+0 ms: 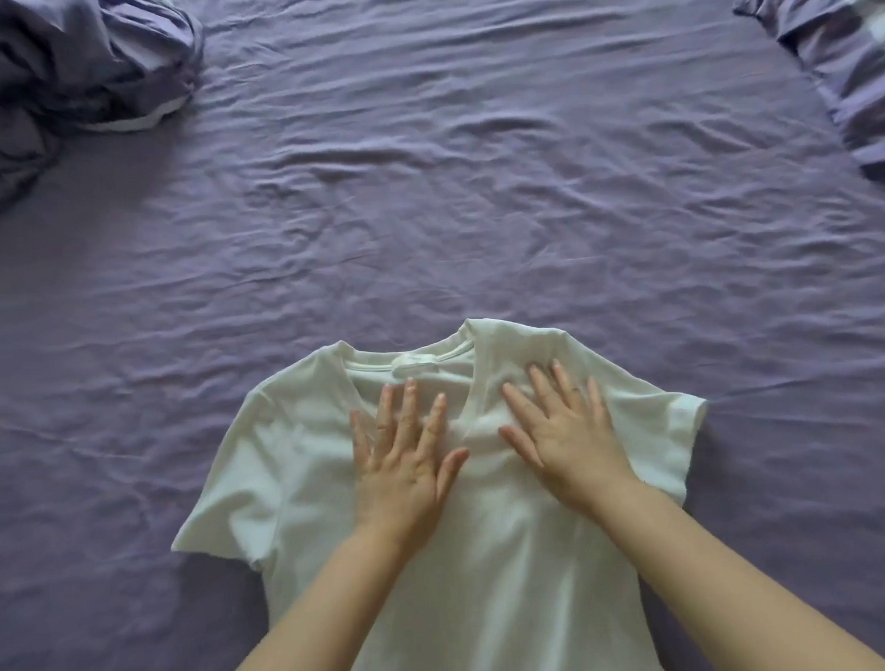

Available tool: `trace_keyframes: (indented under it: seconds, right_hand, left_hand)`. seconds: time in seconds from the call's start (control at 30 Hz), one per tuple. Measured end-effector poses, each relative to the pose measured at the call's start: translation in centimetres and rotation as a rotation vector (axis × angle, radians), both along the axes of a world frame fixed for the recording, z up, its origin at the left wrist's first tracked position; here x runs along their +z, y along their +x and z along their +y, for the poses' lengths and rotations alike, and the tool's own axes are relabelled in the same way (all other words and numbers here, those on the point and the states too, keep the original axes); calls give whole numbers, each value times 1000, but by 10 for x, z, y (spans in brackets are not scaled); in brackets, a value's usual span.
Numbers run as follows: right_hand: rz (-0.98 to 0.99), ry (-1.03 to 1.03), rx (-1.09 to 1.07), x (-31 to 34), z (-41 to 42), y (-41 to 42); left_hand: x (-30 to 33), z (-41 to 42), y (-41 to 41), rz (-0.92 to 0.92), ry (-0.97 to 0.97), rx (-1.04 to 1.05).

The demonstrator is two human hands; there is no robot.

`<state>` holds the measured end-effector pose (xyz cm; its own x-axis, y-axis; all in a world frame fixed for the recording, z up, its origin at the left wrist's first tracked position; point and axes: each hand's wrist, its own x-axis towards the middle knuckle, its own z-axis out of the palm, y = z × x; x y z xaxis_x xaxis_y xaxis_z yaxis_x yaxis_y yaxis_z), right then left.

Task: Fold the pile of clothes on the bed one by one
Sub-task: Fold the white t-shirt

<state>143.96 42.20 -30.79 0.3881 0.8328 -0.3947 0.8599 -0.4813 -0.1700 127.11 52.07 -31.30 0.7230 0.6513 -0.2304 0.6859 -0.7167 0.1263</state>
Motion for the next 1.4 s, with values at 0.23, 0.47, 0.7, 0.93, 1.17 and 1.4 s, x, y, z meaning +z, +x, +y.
trace_keyframes:
  seconds: [0.23,0.47,0.7,0.93,1.17,1.4]
  right_hand:
    - [-142,288,-221,8,61,19]
    - [-40,341,-454,14,88,26]
    - [-42,465,-75,16,74,-58]
    - [-59,26,284,-10,95,-128]
    - [41,27,367,0,100,-164]
    - [144,195,295,4,88,-198]
  left_hand:
    - [10,94,-12,-253,15,600]
    - [20,131,-9,-272,71,553]
    - [23,115,-53,-406,-80,419]
    - [36,126,-130,-50,-401,731]
    - [49,125,-174,-358,-957,754]
    - [54,111,-190,-900,-1321,1064]
